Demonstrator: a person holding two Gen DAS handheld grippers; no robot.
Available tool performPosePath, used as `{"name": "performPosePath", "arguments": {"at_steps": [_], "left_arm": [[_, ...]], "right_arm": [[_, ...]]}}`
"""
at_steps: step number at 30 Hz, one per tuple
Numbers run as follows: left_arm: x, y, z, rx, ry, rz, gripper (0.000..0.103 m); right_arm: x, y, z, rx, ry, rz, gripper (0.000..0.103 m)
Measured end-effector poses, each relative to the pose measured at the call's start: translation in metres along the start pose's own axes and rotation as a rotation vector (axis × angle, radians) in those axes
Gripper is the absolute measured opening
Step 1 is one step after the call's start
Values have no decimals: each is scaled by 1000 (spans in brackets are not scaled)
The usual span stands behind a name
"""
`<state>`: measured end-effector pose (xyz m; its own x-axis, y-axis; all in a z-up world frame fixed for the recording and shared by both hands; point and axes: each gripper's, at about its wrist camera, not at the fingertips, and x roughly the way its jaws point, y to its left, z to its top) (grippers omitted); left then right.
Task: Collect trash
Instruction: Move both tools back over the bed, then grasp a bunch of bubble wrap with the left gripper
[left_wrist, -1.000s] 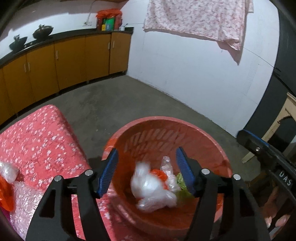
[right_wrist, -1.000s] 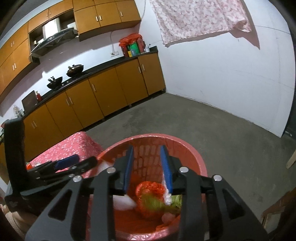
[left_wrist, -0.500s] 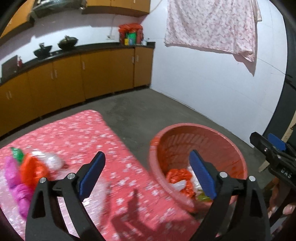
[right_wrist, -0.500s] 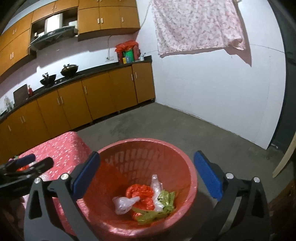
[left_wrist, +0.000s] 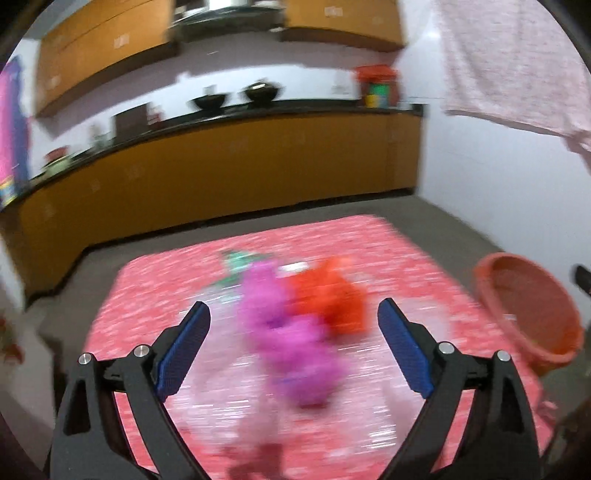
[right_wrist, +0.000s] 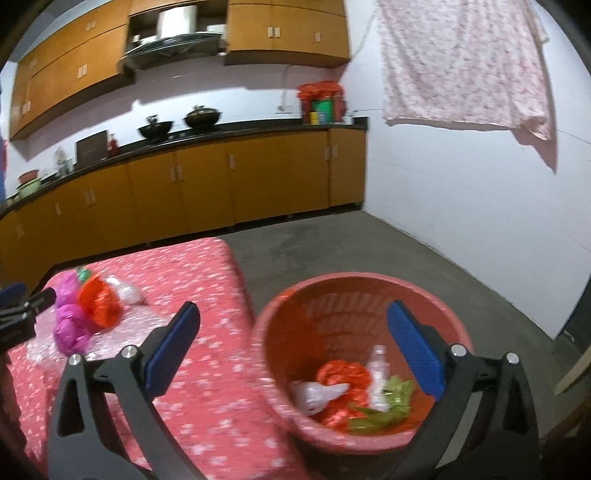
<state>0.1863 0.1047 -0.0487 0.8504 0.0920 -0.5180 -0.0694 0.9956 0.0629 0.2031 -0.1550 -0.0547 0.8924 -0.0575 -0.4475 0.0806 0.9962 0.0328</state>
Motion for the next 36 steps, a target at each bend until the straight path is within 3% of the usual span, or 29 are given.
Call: {"name": "performPosePath", "arguments": {"at_steps": [5, 9, 16, 19, 21, 24, 31, 36], "left_arm": [[31, 62, -12, -101, 104, 82, 75], [49, 77, -22, -142, 169, 58, 70], [62, 76, -25, -156, 186, -9, 69], [67, 67, -21, -128, 195, -35, 51], [71, 63, -21, -114, 203, -48, 30], [69, 62, -23, -102, 201, -58, 15], [39, 80, -25, -86, 148, -8, 14], [22, 106, -26, -121, 123, 50, 14]], "right_arm": [[2, 34, -3, -26, 23, 68, 99], [5, 55, -6, -44, 40, 104, 99], [11, 82, -7, -66, 62, 146, 99], [14, 95, -8, -84, 66, 167, 99], [15, 105, -9, -100, 71, 184, 99], [15, 116, -12, -120, 77, 203, 99], [13, 142, -12, -146, 80, 278, 98], [14, 166, -12, -168, 98, 343, 91]]}}
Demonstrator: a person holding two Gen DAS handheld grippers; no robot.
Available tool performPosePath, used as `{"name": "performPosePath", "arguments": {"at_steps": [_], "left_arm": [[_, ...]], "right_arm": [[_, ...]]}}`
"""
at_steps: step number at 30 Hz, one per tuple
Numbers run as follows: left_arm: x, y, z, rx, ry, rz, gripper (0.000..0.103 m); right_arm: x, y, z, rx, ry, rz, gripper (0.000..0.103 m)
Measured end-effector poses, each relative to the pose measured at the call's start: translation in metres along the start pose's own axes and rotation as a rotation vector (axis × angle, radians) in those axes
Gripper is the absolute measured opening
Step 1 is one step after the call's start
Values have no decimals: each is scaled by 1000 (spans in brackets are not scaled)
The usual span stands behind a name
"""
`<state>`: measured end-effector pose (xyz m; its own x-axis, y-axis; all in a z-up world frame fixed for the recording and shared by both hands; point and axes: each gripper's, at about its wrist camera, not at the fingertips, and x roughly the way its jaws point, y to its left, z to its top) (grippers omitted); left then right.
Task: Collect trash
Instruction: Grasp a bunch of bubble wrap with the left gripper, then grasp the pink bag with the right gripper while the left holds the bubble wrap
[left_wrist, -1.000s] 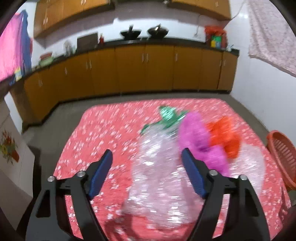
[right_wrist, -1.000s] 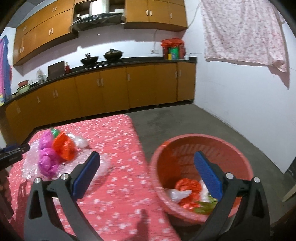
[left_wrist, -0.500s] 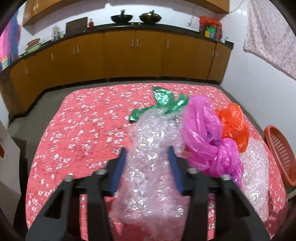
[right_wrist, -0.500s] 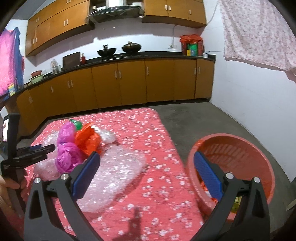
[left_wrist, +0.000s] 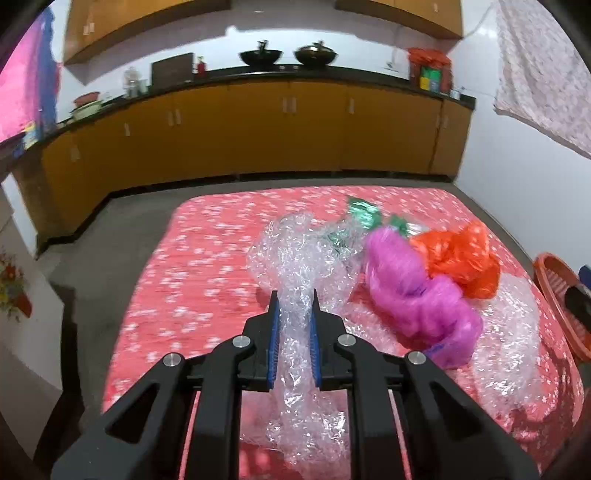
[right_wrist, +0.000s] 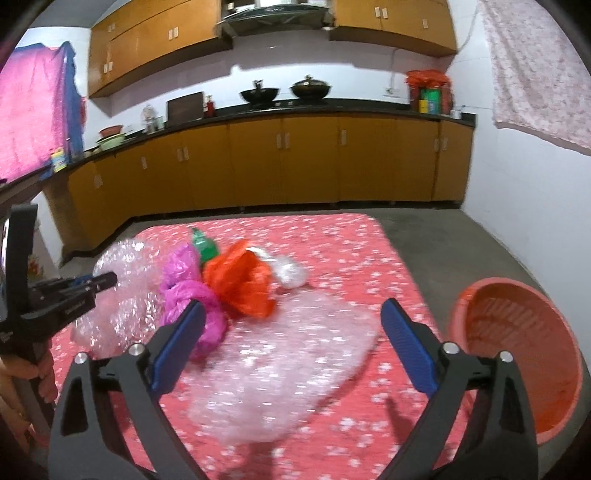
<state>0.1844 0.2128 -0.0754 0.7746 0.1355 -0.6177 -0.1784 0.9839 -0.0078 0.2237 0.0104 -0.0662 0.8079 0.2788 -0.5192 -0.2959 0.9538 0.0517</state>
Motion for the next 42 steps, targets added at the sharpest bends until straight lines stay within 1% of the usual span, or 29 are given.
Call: {"name": "performPosePath", "arguments": {"at_steps": [2, 5, 9, 13, 19, 27, 30, 35, 42], "left_arm": [[-4, 10, 1, -15, -10, 27, 14], [-6, 23, 2, -38, -13, 55, 14], [-8, 36, 4, -57, -17, 79, 14], [-8, 48, 4, -68, -21, 101, 14], [-11, 64, -2, -93, -24, 131, 14], [-13, 78, -10, -120, -16, 161, 14], [-14, 81, -10, -128, -17, 165, 14], [-13, 81, -9, -138, -19, 166, 14], [-18, 84, -11, -153, -25, 162, 14]], "right_arm": [[4, 9, 0, -10, 12, 29, 88], [15, 26, 1, -21, 35, 70, 80], [33, 45, 2, -16, 75, 124, 77], [49, 62, -1, -20, 112, 150, 73], [66, 83, -2, -18, 143, 199, 73], [69, 115, -1, -67, 148, 286, 73], [65, 118, 0, -71, 143, 306, 73], [53, 111, 4, -50, 113, 321, 73], [47, 117, 0, -72, 136, 350, 73]]}}
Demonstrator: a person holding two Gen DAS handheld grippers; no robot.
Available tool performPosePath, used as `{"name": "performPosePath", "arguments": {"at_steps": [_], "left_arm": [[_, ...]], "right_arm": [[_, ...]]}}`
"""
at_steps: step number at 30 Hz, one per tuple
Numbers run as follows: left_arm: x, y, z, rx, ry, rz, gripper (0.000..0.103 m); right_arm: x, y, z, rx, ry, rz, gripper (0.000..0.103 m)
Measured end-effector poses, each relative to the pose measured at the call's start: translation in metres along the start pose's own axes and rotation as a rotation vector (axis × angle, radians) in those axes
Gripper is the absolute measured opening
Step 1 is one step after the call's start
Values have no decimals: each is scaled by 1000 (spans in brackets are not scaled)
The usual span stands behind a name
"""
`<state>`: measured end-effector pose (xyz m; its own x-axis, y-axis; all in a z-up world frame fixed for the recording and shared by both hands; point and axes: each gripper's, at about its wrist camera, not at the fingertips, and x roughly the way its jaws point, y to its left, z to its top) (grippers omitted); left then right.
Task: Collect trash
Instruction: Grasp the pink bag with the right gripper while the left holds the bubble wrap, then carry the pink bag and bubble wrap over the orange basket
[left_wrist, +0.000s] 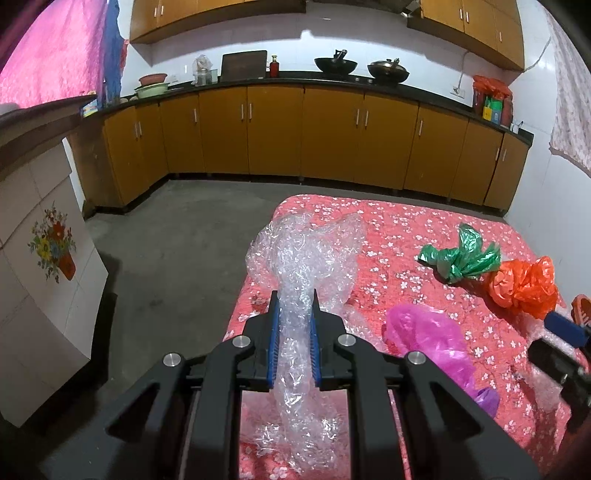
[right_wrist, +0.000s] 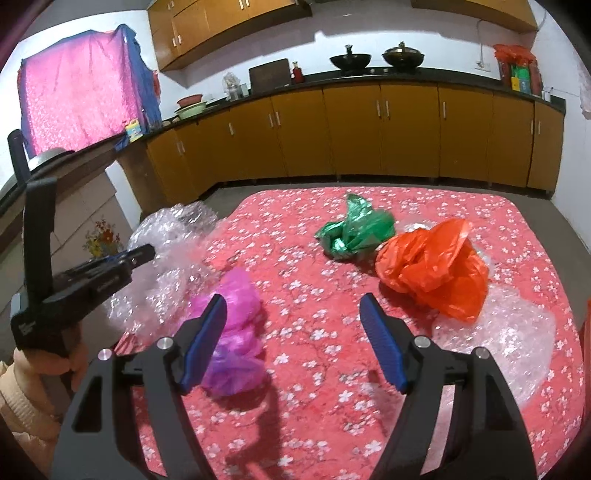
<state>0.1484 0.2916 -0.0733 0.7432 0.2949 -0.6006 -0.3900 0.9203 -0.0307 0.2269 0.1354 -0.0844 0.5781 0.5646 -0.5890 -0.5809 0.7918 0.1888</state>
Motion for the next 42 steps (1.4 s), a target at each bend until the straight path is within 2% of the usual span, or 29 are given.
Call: {"name": "performPosePath", "arguments": {"at_steps": [8, 15, 19, 21, 23, 24, 25, 26, 35, 42], "left_arm": [[-14, 16, -3, -7, -14, 11, 14], [-30, 42, -6, -28, -28, 32, 14], [-38, 51, -8, -19, -34, 36, 14], [-42, 51, -8, -16, -38, 32, 14], [-44, 49, -8, -19, -43, 23, 14], [-45, 47, -8, -21, -45, 18, 14], [-46, 45, -7, -23, -47, 12, 14], [-47, 42, -6, -24, -50, 6, 14], [-60, 9, -1, 25, -78, -49, 14], [-69, -24, 0, 59, -78, -108, 14]], "right_arm": [[8, 34, -12, -63, 39, 39, 70], [21, 58, -29, -95, 74, 22, 66], [35, 66, -37, -95, 120, 0, 53], [34, 68, -37, -94, 114, -14, 42], [31, 69, -36, -99, 118, -15, 27], [28, 67, -35, -94, 114, -10, 23], [26, 64, -34, -89, 114, -11, 11], [22, 60, -33, -82, 111, -8, 7], [-20, 29, -23, -18, 40, -46, 5], [-70, 10, -5, -5, -64, -82, 5]]}}
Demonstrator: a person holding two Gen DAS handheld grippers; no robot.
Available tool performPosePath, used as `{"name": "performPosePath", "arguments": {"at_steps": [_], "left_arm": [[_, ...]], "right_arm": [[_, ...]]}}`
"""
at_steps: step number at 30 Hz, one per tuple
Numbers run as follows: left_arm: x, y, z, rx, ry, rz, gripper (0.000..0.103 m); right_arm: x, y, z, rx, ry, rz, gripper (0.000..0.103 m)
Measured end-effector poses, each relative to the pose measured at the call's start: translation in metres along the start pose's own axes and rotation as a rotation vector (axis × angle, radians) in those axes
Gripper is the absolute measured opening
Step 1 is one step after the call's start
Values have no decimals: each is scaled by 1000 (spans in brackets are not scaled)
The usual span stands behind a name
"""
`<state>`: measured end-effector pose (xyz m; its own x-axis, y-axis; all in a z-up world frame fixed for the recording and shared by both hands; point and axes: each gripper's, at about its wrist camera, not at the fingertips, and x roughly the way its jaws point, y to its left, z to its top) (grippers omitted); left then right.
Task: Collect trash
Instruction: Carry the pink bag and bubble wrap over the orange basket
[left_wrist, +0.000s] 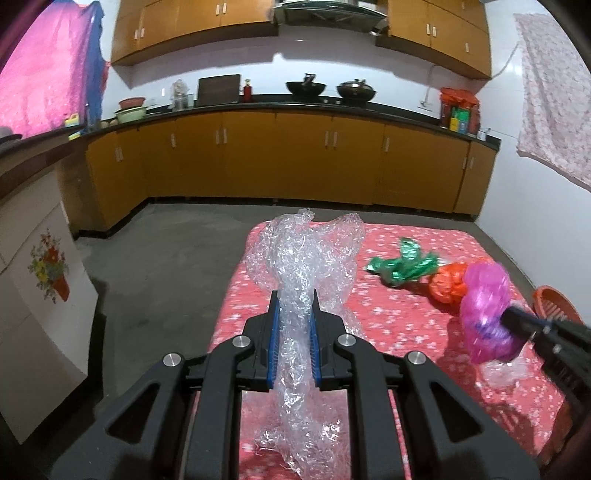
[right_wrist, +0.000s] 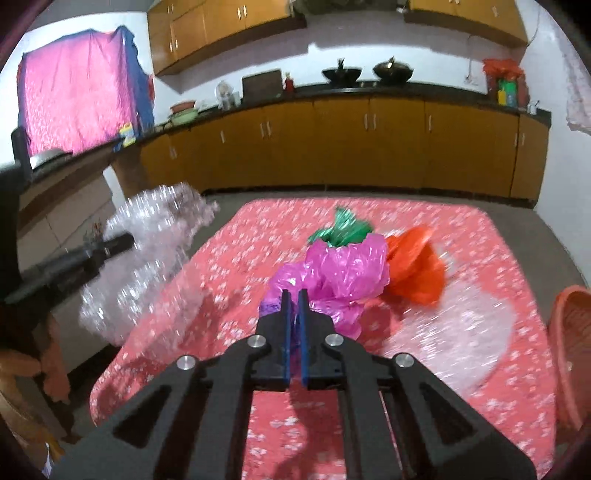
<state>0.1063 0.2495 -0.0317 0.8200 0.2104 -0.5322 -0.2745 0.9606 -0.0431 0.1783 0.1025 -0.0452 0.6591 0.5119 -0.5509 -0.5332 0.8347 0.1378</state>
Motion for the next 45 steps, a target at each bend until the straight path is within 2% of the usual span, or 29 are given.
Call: {"name": "performPosePath", "arguments": {"at_steps": [7, 17, 29, 38, 45], "left_arm": [[0, -39, 9, 31, 5, -71, 14], [1, -111, 27, 110, -6, -204, 14], [10, -226, 37, 215, 1, -411, 14], [16, -320, 29, 314, 25, -573, 14], [27, -369, 21, 364, 65, -645, 14]], "right_arm": [[-42, -37, 18, 27, -89, -71, 5], [-82, -111, 19, 119, -144, -198, 5], [-122, -199, 3, 205, -181, -363, 5], [-152, -269, -21, 286, -189, -488, 5], [-157, -309, -42, 350, -176, -545, 5]]}}
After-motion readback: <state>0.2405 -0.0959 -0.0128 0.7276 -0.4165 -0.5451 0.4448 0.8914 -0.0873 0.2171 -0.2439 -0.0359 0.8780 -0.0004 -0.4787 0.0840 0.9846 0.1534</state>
